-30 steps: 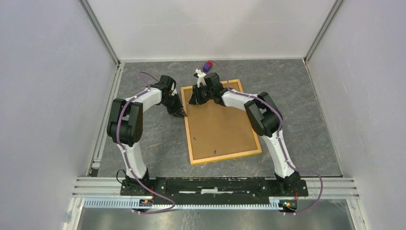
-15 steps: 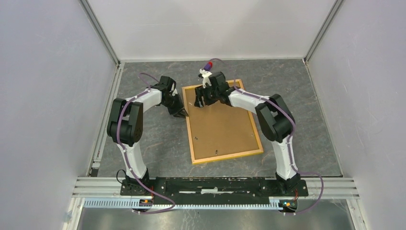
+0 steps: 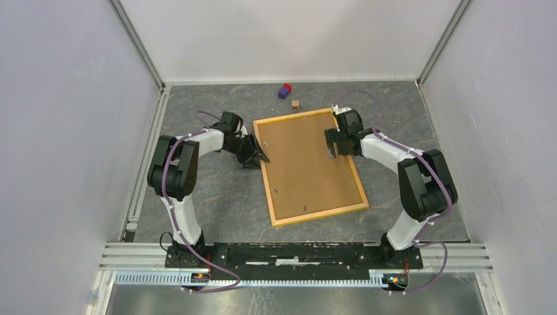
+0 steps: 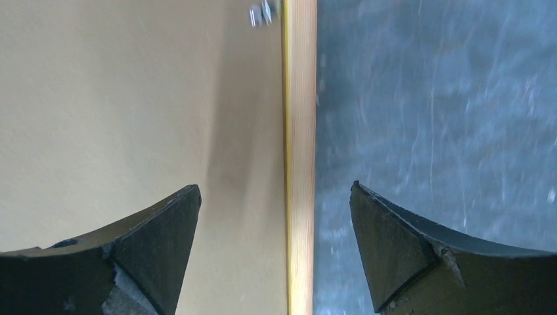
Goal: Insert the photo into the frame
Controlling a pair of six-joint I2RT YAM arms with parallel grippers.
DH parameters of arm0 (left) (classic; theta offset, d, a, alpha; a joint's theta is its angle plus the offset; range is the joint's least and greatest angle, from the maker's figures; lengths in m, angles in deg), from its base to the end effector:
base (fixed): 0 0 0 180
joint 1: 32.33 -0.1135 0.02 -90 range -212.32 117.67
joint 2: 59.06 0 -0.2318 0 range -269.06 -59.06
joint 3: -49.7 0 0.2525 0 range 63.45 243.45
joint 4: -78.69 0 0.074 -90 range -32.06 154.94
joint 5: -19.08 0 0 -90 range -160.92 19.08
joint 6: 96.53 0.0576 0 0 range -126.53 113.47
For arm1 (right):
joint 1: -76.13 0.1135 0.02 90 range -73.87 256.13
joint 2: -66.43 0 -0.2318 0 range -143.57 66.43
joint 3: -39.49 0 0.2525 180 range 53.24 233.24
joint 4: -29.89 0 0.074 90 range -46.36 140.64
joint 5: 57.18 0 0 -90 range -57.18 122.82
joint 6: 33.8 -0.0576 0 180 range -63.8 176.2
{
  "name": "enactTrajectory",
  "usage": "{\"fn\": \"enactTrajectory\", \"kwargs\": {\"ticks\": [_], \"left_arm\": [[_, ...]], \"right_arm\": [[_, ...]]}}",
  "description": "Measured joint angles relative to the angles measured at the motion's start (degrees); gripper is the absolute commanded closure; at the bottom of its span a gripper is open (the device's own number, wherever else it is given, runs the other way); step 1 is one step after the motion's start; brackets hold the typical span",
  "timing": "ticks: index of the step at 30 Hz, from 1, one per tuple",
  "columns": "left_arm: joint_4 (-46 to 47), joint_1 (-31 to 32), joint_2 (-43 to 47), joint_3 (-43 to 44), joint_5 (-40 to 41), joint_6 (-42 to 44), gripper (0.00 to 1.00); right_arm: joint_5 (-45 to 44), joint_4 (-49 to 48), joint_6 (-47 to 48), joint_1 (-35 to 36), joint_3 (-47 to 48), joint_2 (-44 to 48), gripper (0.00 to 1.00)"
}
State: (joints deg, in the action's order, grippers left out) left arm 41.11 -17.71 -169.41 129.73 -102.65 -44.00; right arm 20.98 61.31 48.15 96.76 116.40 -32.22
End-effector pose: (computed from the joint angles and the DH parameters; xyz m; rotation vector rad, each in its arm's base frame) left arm 0.3454 -0.1214 0.0894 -0.4136 2.8534 -0.9819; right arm 0.3482 0.1184 0.1448 -0.1858 2.4643 -0.0444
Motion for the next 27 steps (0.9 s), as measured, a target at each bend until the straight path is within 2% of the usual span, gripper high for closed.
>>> {"fn": "enactTrajectory", "kwargs": {"ticks": [4, 8, 11, 20, 27], "left_arm": [[2.4, 0.4, 1.0, -2.9, -2.7, -2.4, 0.44], [5.6, 1.1, 3.8, -7.9, -4.3, -6.0, 0.42], [7.0, 2.1, 6.8, -12.5, -4.9, -8.2, 0.42], [17.6, 10.3, 14.4, -24.9, -4.7, -16.0, 0.42], [26.5, 24.6, 18.9, -32.3, -2.2, -24.7, 0.42]], "right_arm": [[-2.3, 1.6, 0.0, 0.7, -6.9, 2.6, 0.23], [-2.1, -2.8, -0.6, 0.7, -11.6, 5.4, 0.36], [-1.5, -7.0, -0.6, 0.7, -14.2, 6.6, 0.41], [0.0, -14.1, 2.8, -0.5, -15.1, 4.9, 0.42], [6.9, -20.8, 4.6, -1.6, -14.5, 2.5, 0.41]]}}
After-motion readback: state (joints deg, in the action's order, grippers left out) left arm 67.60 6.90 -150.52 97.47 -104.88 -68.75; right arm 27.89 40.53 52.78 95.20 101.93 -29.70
